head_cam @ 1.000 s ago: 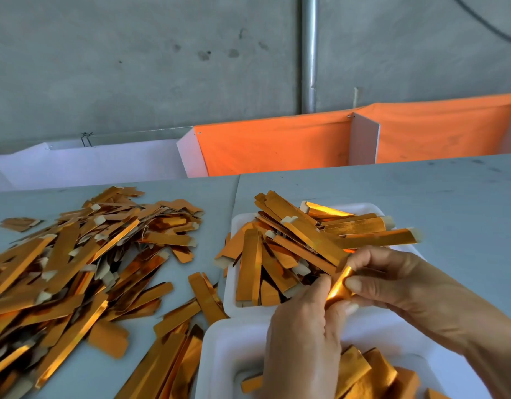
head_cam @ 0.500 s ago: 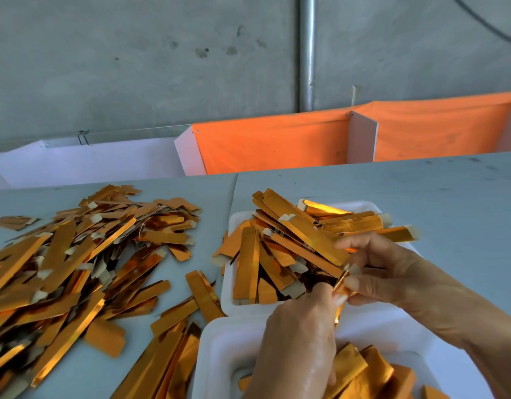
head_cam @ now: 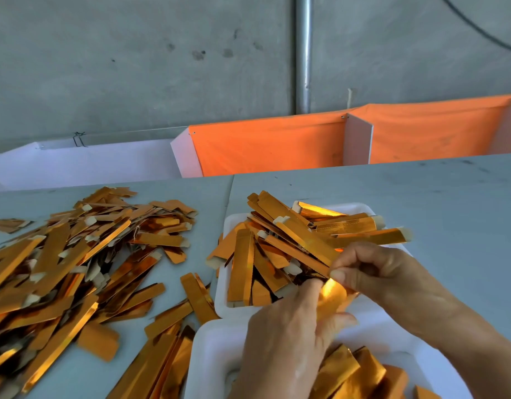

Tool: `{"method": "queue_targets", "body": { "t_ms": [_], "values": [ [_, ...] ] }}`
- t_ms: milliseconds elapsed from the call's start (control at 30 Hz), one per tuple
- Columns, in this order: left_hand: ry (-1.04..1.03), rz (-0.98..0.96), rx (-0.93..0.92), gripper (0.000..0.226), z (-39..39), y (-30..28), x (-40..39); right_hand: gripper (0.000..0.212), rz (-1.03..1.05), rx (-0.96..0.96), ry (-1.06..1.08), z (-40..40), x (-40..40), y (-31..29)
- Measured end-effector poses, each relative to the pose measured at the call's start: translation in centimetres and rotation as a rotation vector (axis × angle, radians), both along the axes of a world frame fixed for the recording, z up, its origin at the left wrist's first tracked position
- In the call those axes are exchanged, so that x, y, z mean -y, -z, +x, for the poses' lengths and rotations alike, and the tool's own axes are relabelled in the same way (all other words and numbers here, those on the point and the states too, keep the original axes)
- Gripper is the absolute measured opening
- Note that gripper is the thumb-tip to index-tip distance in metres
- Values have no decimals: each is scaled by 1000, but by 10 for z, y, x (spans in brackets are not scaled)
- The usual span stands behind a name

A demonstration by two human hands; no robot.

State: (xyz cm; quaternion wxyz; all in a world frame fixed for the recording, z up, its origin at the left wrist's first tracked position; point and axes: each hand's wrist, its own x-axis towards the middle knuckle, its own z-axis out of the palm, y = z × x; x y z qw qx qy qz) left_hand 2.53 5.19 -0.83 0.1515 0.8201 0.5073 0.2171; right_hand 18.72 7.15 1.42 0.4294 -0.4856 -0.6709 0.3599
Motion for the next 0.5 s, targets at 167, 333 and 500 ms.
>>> {"method": "queue_targets", "body": {
  "t_ms": [167,333,500],
  "values": [
    [-80,110,124,52,5,3,2,13,21,-73,64,-2,2,-3],
    [-111,-22,496,31,4,-1,2,22,-143,-302,-41,11,2,-8],
    [-38,-112,702,42,3,0,1,13,-255,-478,-128,16,3,-8]
  ]
}}
